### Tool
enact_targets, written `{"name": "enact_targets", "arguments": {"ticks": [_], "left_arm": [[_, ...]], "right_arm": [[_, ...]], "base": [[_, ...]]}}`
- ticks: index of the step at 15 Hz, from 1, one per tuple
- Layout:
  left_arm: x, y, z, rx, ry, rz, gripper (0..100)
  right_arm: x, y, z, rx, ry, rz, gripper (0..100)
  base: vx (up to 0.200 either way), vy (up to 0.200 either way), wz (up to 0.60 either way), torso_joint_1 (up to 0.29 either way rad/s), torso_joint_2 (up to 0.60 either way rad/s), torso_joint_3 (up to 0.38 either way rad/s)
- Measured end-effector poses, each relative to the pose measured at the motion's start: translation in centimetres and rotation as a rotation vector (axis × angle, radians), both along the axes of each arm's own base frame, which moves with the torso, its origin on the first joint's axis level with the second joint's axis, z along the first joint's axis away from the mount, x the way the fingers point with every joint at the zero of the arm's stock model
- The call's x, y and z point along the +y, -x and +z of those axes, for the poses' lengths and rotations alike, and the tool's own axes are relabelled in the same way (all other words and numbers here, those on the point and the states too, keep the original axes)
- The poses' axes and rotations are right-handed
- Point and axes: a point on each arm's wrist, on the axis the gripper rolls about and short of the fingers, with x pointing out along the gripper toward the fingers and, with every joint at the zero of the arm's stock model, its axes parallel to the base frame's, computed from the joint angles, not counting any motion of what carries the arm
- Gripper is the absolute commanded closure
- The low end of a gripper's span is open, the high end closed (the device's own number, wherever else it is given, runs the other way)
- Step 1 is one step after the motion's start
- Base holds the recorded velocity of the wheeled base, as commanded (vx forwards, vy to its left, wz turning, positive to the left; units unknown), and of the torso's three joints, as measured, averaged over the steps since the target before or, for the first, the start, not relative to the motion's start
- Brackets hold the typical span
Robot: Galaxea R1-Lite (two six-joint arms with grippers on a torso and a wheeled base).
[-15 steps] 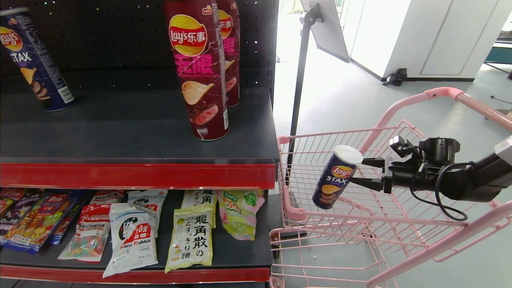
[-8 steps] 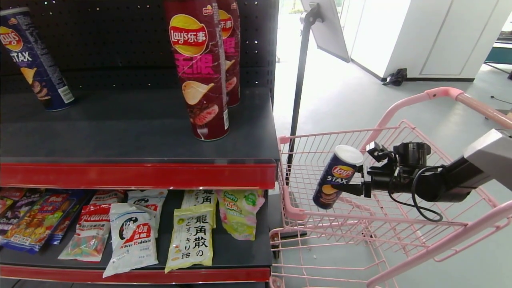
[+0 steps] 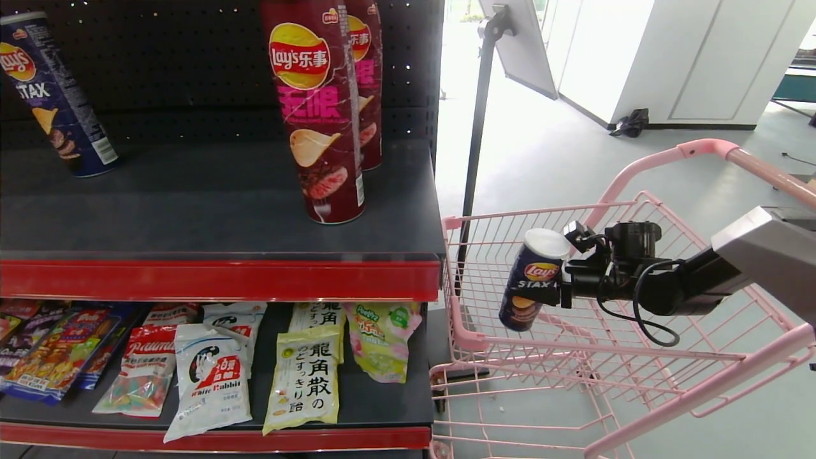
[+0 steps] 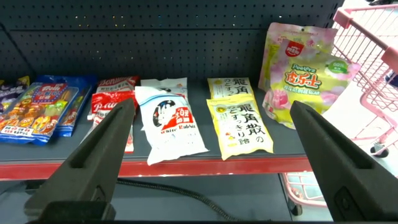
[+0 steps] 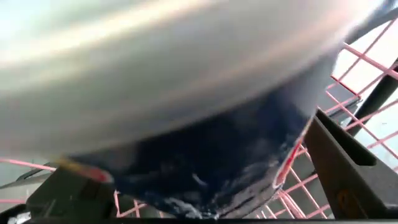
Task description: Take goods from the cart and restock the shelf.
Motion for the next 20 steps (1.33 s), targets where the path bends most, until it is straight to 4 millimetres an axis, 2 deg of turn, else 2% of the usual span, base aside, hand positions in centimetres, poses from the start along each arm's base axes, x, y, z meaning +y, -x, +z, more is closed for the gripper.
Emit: {"name": "enact_targets", "arguments": {"ticks": [1, 2, 8, 11, 13, 16, 18, 20], "left_arm": [[0.0, 0.0, 0.0, 0.0, 0.0, 0.0, 0], [0.0, 0.0, 0.0, 0.0, 0.0, 0.0, 0], [0.0, 0.0, 0.0, 0.0, 0.0, 0.0, 0], [0.0, 0.0, 0.0, 0.0, 0.0, 0.0, 0], [0.0, 0.0, 0.0, 0.0, 0.0, 0.0, 0], [0.0, 0.0, 0.0, 0.0, 0.0, 0.0, 0], [0.0, 0.0, 0.0, 0.0, 0.0, 0.0, 0], [0.0, 0.0, 0.0, 0.0, 0.0, 0.0, 0]], "right_arm": [[0.3, -0.1, 0.1, 0.001, -0.002, 0.006, 0], [0.6, -0.1, 0.1, 0.001, -0.004, 0.012, 100], [1.8, -0.1, 0.6, -0.002, -0.006, 0.039, 100], [2.0, 0.3, 2.2, 0.004, -0.021, 0.033, 100], [1.8, 1.0, 4.4, 0.007, -0.044, 0.022, 100], [0.9, 2.8, 8.9, -0.059, -0.064, 0.008, 100], [0.3, 5.3, 12.0, -0.105, -0.078, 0.014, 100], [0.2, 8.6, 14.1, -0.115, -0.088, 0.016, 100]], "base": [[0.0, 0.0, 0.0, 0.0, 0.0, 0.0], [0.0, 0.0, 0.0, 0.0, 0.0, 0.0], [0.0, 0.0, 0.0, 0.0, 0.0, 0.0], [0.0, 0.0, 0.0, 0.0, 0.0, 0.0], [0.0, 0.0, 0.0, 0.0, 0.0, 0.0], [0.0, 0.0, 0.0, 0.0, 0.0, 0.0], [0.0, 0.0, 0.0, 0.0, 0.0, 0.0], [0.0, 0.0, 0.0, 0.0, 0.0, 0.0]]}}
